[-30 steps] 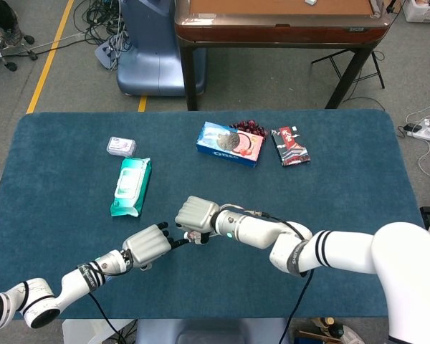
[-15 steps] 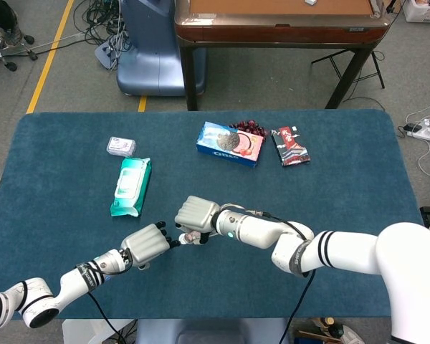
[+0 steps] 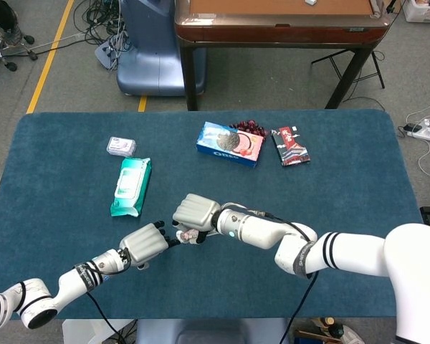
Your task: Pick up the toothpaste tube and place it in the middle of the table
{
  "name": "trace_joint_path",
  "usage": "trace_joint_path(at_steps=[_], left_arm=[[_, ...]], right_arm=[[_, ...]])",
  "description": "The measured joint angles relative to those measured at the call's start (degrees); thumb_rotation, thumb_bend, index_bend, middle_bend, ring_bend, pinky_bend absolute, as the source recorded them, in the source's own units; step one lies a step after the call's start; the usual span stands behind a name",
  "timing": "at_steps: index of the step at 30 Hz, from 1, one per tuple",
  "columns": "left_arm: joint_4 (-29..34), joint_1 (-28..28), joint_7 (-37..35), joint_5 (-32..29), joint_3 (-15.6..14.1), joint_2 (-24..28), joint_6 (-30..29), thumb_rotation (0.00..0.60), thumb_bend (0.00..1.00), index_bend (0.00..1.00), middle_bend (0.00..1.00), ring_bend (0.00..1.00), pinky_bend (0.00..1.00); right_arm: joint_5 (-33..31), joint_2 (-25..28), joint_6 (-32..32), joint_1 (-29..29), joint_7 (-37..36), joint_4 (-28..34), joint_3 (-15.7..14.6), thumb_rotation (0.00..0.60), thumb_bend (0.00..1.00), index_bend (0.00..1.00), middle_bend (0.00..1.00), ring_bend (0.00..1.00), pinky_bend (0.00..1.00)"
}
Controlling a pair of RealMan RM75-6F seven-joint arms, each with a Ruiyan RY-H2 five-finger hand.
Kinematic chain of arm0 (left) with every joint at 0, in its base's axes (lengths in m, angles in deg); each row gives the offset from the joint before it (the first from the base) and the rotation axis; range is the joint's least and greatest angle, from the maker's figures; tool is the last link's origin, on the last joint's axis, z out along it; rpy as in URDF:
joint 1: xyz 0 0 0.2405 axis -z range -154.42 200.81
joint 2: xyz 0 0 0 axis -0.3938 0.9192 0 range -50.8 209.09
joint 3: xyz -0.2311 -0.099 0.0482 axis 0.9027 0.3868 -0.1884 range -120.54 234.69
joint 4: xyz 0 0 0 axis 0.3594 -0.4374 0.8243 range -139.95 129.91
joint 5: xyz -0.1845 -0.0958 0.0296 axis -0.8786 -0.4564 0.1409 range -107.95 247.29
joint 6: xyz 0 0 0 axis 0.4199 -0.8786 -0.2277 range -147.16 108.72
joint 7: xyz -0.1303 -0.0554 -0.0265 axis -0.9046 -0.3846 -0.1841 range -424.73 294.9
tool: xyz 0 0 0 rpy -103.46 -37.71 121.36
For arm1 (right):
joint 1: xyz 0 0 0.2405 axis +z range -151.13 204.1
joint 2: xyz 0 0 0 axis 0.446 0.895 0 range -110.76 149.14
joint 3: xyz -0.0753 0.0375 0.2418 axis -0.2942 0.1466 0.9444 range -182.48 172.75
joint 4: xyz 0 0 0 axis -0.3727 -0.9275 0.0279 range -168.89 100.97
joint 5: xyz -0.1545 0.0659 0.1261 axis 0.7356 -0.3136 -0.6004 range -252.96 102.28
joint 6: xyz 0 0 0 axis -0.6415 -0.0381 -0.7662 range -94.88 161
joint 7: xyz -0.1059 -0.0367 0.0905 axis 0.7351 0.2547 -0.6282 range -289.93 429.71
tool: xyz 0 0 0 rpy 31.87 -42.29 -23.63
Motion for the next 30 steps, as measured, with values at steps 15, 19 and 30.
trace_joint_path(at_steps=[15,19,30], left_arm=[[3.6,-5.0,-0.8,-1.7,0.1,6.4,-7.5,0.600,0.09,0.09,0.47,0.41,0.18],[5.0,-6.9,-0.9,-2.6,0.1,8.5,-9.6,0.600,0.09,0.09,0.47,0.40,0.18],[6.6,-10.7,-0.3,-4.9,0.0,10.8,-12.7,0.600,0.09,0.10,0.47,0.40,0.18]], right_arm=[[4.1,5.7,-8.7,-9.5,-7.7,3.2,-1.1,0.600,1.00,1.00,0.81,0.78,0.45],[5.4,6.5,-10.6,-12.1,-8.9,3.5,-2.4,0.600,0.92,1.00,0.79,0.74,0.45],[9.3,4.4,-18.4,-19.8,-11.8,-0.4,-5.7,0.600,0.37,0.69,0.57,0.57,0.42]])
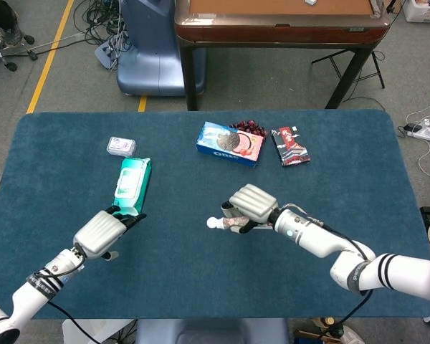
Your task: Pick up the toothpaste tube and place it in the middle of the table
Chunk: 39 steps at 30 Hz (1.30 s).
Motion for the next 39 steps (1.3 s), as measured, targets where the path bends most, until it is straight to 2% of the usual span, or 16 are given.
trace_joint_path(at_steps=[4,8,12,13,15,17,18,21,27,31,39], left_arm=[[0.3,-1.6,0.1,-0.6,-0.2,0.4,-1.0,0.600,0.09,0.09,0.47,0.40,0.18],[0.5,-2.7,0.3,-1.0,-0.5,0.8,-1.6,0.600,0.09,0.09,0.47,0.40,0.18],[0.6,-3.6,0.3,-1.3,-0.5,1.1,-2.0,0.600,0.09,0.09,0.47,0.40,0.18],[0.6,-3.8,0.3,-1.3,-0.4,1.2,-2.2,0.600,0.09,0.09,0.47,0.40,0.18],[0.6,-4.0,0.3,-1.4,-0.2,1.3,-2.5,0.600,0.09,0.09,0.47,0.40,0.18],[0.6,-4.3,0.2,-1.4,0.1,1.4,-2.8,0.600,0.09,0.09,0.47,0.40,0.18],[0.6,-4.4,0.1,-1.4,0.2,1.4,-2.9,0.600,0.09,0.09,0.47,0.40,0.18],[0.6,-4.8,-0.1,-1.5,0.4,1.5,-3.2,0.600,0.09,0.09,0.47,0.40,0.18],[0.4,-6.7,-1.5,-2.6,1.1,1.3,-5.9,0.600,0.09,0.10,0.47,0.40,0.18],[0.0,-9.7,-2.8,-4.1,1.7,0.8,-10.3,0.600,0.09,0.10,0.47,0.40,0.18],[-1.4,-17.5,-3.4,-9.3,2.9,-1.6,-20.3,0.600,0.09,0.13,0.44,0.38,0.18]], right_arm=[[0.2,-1.9,0.1,-0.9,0.3,-2.1,-0.7,0.600,0.29,0.63,0.52,0.53,0.41],[0.1,-3.0,1.4,-0.9,1.1,-3.4,-0.9,0.600,0.27,0.60,0.51,0.51,0.40],[-0.3,-3.3,2.9,-0.5,2.8,-3.8,-0.7,0.600,0.22,0.52,0.48,0.48,0.38],[-0.5,-3.3,3.2,-0.4,3.3,-3.7,-0.6,0.600,0.20,0.47,0.45,0.45,0.37],[-1.0,-3.0,4.1,-0.1,4.3,-3.3,-0.4,0.600,0.13,0.29,0.34,0.36,0.32],[-1.8,-2.3,4.8,0.1,5.3,-2.4,0.0,0.600,0.05,0.06,0.17,0.25,0.26],[-2.2,-1.9,4.8,0.2,5.8,-2.0,0.3,0.600,0.02,0.01,0.11,0.21,0.25],[-2.8,-0.6,3.6,-0.2,7.0,-0.6,1.0,0.600,0.00,0.00,0.02,0.14,0.22],[-4.1,4.1,-2.3,-3.8,10.0,3.7,1.7,0.600,0.00,0.00,0.01,0.13,0.22],[-5.3,8.1,-8.1,-8.3,12.7,6.7,1.3,0.600,0.00,0.00,0.05,0.13,0.21],[-11.0,13.0,-20.8,-21.2,18.0,10.6,-1.3,0.600,0.09,0.00,0.13,0.13,0.22]])
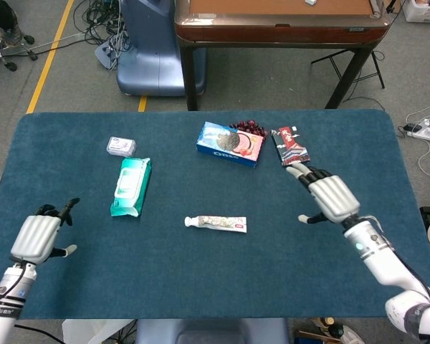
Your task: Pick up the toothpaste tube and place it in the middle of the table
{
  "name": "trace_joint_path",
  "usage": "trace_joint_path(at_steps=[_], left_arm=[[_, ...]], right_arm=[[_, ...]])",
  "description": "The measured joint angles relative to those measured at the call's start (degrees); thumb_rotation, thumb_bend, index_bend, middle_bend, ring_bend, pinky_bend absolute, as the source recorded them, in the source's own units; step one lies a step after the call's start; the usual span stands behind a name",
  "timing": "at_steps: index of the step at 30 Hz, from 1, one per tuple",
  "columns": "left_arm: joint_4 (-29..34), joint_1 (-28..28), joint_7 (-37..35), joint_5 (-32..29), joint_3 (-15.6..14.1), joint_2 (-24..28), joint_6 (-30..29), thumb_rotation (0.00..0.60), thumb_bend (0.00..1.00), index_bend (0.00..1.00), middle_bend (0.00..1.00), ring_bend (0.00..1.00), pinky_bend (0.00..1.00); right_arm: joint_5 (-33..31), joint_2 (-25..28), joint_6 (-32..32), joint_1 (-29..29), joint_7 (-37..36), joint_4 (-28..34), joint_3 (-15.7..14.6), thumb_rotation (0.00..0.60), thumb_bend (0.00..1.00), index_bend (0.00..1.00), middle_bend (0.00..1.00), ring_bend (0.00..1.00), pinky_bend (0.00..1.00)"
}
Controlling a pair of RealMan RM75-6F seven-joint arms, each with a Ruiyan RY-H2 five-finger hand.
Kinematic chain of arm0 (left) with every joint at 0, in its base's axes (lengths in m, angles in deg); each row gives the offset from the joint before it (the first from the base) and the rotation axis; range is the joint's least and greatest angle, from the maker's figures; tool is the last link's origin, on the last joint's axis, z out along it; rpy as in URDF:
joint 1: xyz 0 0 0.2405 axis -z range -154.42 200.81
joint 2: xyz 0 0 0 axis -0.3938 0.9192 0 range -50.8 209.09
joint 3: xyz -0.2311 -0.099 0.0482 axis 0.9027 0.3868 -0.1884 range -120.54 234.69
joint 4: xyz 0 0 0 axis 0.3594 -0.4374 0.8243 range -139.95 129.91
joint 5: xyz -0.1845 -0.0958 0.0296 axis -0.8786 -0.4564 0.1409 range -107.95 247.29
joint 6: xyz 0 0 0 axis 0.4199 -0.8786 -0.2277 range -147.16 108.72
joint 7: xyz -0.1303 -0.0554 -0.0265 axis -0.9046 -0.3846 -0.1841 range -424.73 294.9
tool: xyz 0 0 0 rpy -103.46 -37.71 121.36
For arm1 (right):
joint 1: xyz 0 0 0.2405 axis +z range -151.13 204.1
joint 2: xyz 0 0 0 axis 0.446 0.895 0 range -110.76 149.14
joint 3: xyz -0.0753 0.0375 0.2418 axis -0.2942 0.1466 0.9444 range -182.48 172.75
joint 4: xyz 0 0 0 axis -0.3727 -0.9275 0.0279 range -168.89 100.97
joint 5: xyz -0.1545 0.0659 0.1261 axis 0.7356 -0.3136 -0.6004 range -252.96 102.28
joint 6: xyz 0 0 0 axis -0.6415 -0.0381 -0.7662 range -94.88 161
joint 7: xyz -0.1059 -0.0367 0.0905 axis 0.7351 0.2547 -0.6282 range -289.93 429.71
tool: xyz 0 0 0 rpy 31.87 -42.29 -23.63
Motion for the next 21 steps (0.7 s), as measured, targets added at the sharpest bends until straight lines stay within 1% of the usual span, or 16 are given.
trace_joint_path(at_steps=[2,5,7,8,10,14,17,21], left_arm=[[-1.0,-1.8,0.2,-0.7,0.3,-1.2,-2.7,0.600,0.09,0.14,0.43,0.38,0.18],[-2.4,-4.1,1.0,-1.1,0.7,-2.8,-6.4,0.600,0.09,0.15,0.42,0.38,0.18],[-3.1,-5.6,1.5,-1.0,0.8,-3.8,-8.6,0.600,0.09,0.16,0.42,0.38,0.18],[-3.3,-6.2,1.7,-0.9,0.9,-4.1,-9.4,0.600,0.09,0.16,0.41,0.38,0.18],[-3.6,-7.3,2.3,-0.3,0.9,-4.9,-11.1,0.600,0.09,0.16,0.41,0.38,0.18],[-3.3,-9.0,4.4,1.1,0.7,-6.1,-13.7,0.600,0.09,0.16,0.39,0.38,0.18],[-2.4,-10.1,5.6,2.3,0.8,-6.9,-14.9,0.600,0.09,0.16,0.39,0.38,0.18],[-1.9,-10.7,5.2,3.8,1.0,-7.2,-15.5,0.600,0.09,0.16,0.39,0.38,0.18]], right_arm=[[-1.2,0.4,-3.4,-3.0,0.9,0.2,-0.5,0.600,0.12,0.02,0.16,0.14,0.22],[-2.2,0.4,-8.7,-7.5,2.1,0.1,-1.1,0.600,0.12,0.05,0.18,0.14,0.22],[-2.5,0.2,-11.8,-10.3,2.4,0.1,-1.5,0.600,0.12,0.10,0.22,0.17,0.24],[-2.3,0.1,-13.8,-12.1,2.3,0.0,-1.8,0.600,0.12,0.13,0.24,0.18,0.25],[-1.5,-0.2,-16.7,-14.6,2.1,-0.2,-2.3,0.600,0.12,0.16,0.26,0.19,0.26],[0.8,-1.2,-22.8,-20.0,1.2,-0.3,-3.2,0.600,0.11,0.17,0.27,0.19,0.26],[2.4,-1.7,-25.4,-23.1,0.2,-0.2,-3.6,0.600,0.11,0.18,0.28,0.19,0.26],[5.1,-1.9,-26.5,-25.1,0.2,0.2,-4.3,0.600,0.11,0.20,0.29,0.19,0.26]])
